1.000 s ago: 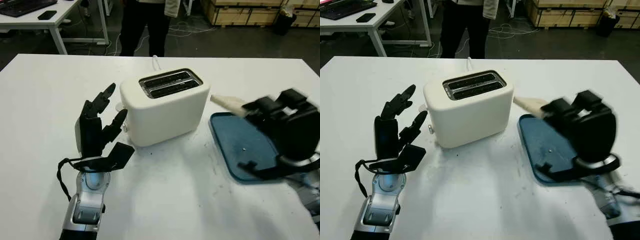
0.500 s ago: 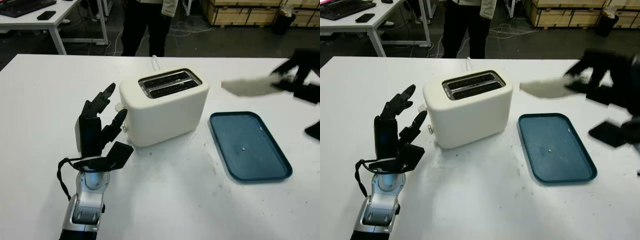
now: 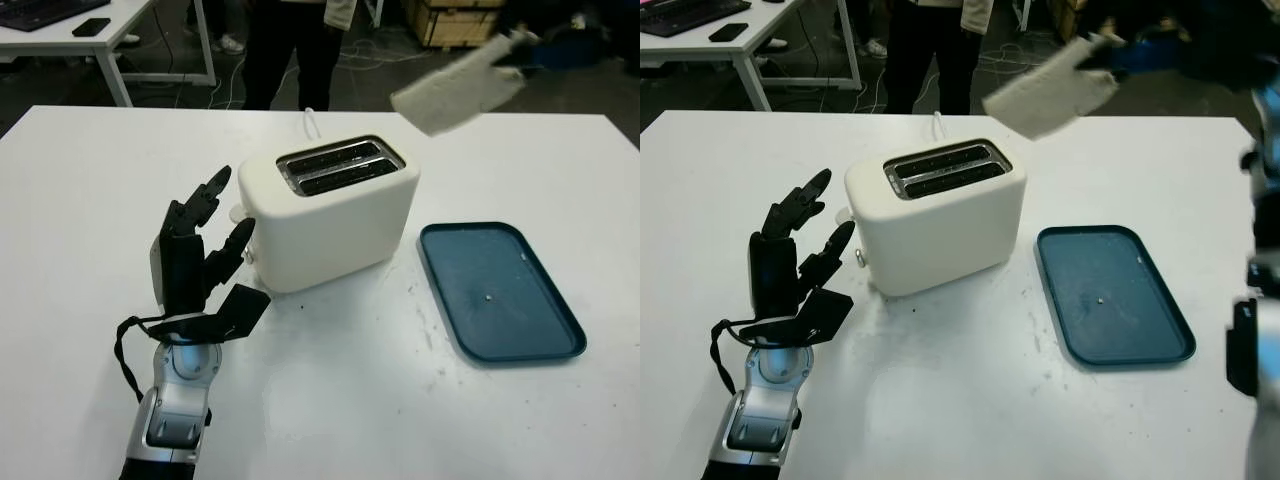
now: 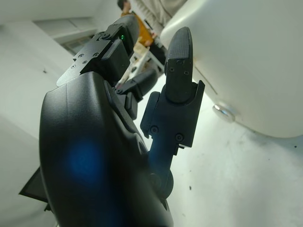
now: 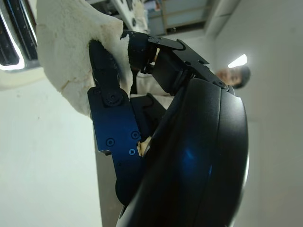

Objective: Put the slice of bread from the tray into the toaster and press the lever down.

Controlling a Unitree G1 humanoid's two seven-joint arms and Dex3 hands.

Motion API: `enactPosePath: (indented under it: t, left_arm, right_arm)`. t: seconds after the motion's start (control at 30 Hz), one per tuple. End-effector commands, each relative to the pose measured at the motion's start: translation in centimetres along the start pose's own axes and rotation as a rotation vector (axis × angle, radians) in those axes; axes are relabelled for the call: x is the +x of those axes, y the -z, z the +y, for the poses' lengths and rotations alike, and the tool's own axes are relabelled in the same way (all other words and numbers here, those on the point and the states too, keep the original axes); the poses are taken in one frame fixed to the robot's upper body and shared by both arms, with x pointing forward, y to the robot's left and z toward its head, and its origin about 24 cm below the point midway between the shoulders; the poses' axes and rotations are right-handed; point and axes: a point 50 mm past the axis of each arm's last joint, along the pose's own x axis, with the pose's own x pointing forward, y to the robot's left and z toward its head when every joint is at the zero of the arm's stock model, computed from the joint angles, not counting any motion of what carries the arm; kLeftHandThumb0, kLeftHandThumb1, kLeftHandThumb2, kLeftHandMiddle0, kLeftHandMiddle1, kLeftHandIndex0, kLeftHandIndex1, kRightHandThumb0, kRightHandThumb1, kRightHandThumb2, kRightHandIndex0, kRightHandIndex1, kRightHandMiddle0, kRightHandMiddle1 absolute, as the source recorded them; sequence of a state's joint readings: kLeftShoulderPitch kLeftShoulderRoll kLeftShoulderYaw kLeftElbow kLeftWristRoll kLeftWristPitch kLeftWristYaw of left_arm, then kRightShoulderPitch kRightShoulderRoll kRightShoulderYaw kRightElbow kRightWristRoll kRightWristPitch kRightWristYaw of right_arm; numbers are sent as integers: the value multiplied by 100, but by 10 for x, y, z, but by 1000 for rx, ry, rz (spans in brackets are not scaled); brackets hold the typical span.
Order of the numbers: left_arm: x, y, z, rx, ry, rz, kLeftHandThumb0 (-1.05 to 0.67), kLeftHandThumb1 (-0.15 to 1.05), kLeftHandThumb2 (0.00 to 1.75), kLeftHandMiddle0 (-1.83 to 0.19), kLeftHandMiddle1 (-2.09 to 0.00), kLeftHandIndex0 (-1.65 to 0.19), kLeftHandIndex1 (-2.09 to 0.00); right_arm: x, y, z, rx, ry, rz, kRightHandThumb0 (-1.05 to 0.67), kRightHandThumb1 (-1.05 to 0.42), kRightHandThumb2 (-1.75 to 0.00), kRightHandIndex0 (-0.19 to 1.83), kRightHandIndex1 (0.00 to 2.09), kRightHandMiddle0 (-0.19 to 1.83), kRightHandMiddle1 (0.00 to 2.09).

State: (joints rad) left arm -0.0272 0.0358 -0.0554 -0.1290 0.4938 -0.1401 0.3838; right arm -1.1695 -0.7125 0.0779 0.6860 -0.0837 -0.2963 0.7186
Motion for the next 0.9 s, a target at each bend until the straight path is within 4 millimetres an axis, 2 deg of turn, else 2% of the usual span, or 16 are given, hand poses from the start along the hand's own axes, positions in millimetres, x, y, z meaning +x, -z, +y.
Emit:
enactPosePath:
  t: [0.0,0.1,0.13,0.2,0.37,0.47,0.63,0.73,0.87]
  left_arm:
    - [0,-1,0,4,-6,-21,-44,92,20,-28,-99,-60,-6]
    - [0,-2,0,4,-9,-21,-43,92,20,-29,-99,-60,-6]
    - [0,-2,0,4,-8,-23,-43,92,20,-29,-99,-60,-6]
    - [0,-1,0,6,-10,-25,-42,92,20,-29,-99,-60,-6]
    - [0,-1,0,1,-3,-24,-42,92,21,-28,-99,-60,-6]
    - [0,-1,0,2,-7,-20,-43,92,21,-28,-99,-60,-6]
    - [0,0,-1,-8,-9,-14,-44,92,20,-28,-99,-59,-6]
    - [-1,0,-1,-3,-10,-14,-44,92,20,-28,-99,-60,-6]
    - [-1,0,-2,-4,-14,-11,-44,92,19,-29,-99,-60,-6]
  right_arm:
    - [14,-2,4,4,-28,18,-23,-92,-1,107,134,100,114]
    - [29,-5,10,70,-76,23,-14,-92,-6,99,147,96,119]
    - [34,-5,11,95,-87,31,-12,-92,-8,95,157,90,134]
    - [44,-7,14,104,-101,61,-13,-92,-9,94,163,86,145]
    - [59,-11,18,87,-145,121,-21,-92,-11,102,158,91,142]
    - [66,-14,19,48,-159,151,-33,-92,-9,106,159,97,143]
    - [73,-22,20,-24,-191,171,-44,-92,-10,102,170,93,155]
    - [76,-28,19,-47,-206,166,-47,-92,-9,107,162,96,150]
    - [77,-37,14,-21,-226,136,-51,-92,-7,110,162,97,152]
